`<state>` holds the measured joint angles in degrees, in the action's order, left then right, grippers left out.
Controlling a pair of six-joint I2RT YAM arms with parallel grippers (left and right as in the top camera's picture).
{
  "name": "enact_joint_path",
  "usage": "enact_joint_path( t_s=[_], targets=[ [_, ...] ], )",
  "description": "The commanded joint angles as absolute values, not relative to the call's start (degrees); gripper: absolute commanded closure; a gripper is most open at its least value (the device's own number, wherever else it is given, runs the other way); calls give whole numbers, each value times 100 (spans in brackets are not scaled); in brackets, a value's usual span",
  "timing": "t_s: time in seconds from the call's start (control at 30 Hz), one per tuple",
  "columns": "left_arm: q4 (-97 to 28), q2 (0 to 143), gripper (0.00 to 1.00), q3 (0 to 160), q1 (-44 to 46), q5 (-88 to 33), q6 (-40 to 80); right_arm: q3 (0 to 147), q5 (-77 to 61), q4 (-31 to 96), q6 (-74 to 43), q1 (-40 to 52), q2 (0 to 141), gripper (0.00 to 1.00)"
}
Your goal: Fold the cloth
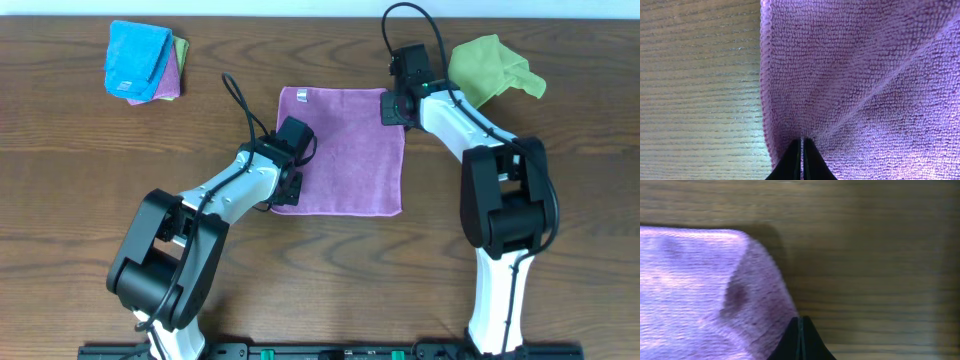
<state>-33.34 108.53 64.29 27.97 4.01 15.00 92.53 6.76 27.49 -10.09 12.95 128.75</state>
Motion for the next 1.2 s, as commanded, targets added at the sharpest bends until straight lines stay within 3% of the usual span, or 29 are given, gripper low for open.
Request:
enact_joint_path(
  t_s=[0.0,0.2,0.5,1.17],
  targets=[
    [-3367,11273,94,6077,2842,-3,1549,9301,1037,2786,-1090,1151,12945,99],
    [-3345,11273,94,6077,2842,-3,1549,9386,648,2808,-1114,1125,12785,99],
    [-3225,11273,94,6077,2842,-3,1549,9878,-2062,2847,-744,1208,12396,99],
    [-3122,11273,94,6077,2842,-3,1546,9852,-1693,3173,-292,1481,12940,99]
  ],
)
